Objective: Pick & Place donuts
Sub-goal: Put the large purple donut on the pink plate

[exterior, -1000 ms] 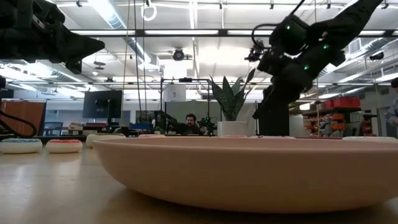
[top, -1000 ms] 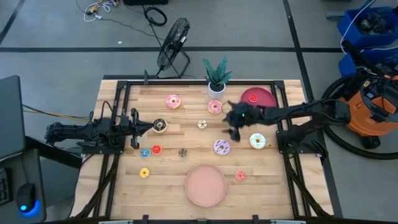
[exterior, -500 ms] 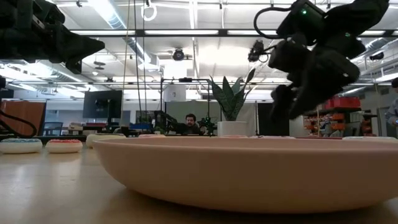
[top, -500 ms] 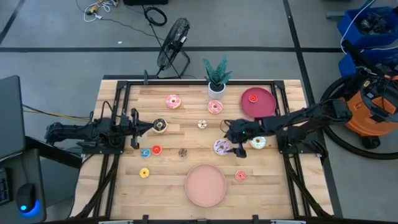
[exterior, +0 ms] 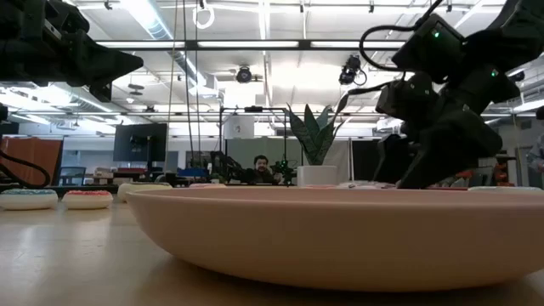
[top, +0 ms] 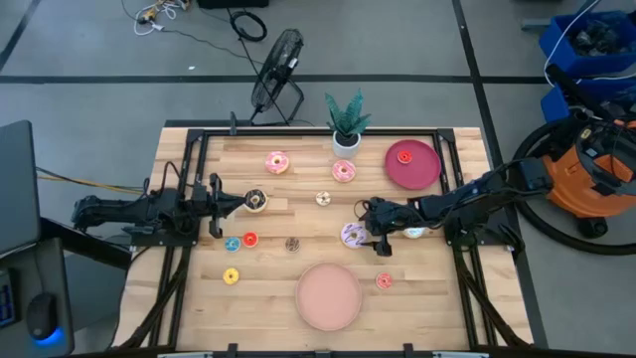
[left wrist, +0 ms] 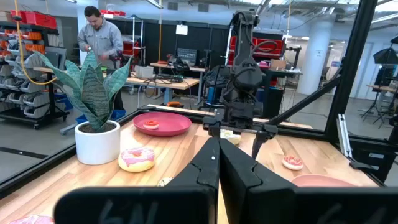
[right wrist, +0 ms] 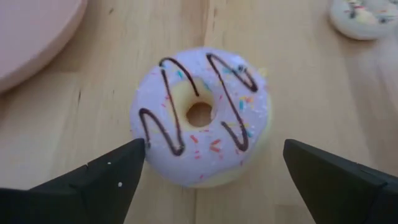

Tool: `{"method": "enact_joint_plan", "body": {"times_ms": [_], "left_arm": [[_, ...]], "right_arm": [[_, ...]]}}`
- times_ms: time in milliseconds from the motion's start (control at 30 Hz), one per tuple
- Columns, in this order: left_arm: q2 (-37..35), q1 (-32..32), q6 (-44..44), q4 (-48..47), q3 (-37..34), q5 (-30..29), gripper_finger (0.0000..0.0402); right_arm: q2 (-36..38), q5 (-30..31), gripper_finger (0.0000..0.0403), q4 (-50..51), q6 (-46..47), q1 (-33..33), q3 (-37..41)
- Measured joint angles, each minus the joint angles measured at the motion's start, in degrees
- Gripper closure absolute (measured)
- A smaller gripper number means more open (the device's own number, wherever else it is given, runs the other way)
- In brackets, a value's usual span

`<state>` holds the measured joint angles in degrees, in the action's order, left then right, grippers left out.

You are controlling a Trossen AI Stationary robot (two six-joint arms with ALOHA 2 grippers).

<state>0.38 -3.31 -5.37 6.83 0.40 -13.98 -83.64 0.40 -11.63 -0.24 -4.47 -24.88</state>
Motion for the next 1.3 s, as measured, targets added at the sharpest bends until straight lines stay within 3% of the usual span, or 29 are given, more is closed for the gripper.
{"method": "enact_joint_plan", "body": {"times_ms": [200, 467, 1033, 1300], "left_arm": [[0.0, 0.01, 0.0, -0.09, 0.0, 0.0, 0.039], [0.0, 0.0, 0.0, -0.3, 0.01, 0.0, 0.039], [0.0, 0.02, -0.02, -0.28, 0.0, 0.0, 0.039], [0.0, 0.0, -0.02, -0.26, 0.0, 0.0, 0.039]], "right_arm": [[-6.2, -0.94, 0.0007, -8.92, -4.81, -0.7, 0.07], [-7.93, -1.79, 0.0016, -15.66, -6.9, -0.68, 0.07], [-7.9, -7.17, 0.0121, -19.06, -10.58, -0.66, -1.64], [-7.9, -12.03, 0.0133, -18.39, -14.12, -0.61, -3.99]]}}
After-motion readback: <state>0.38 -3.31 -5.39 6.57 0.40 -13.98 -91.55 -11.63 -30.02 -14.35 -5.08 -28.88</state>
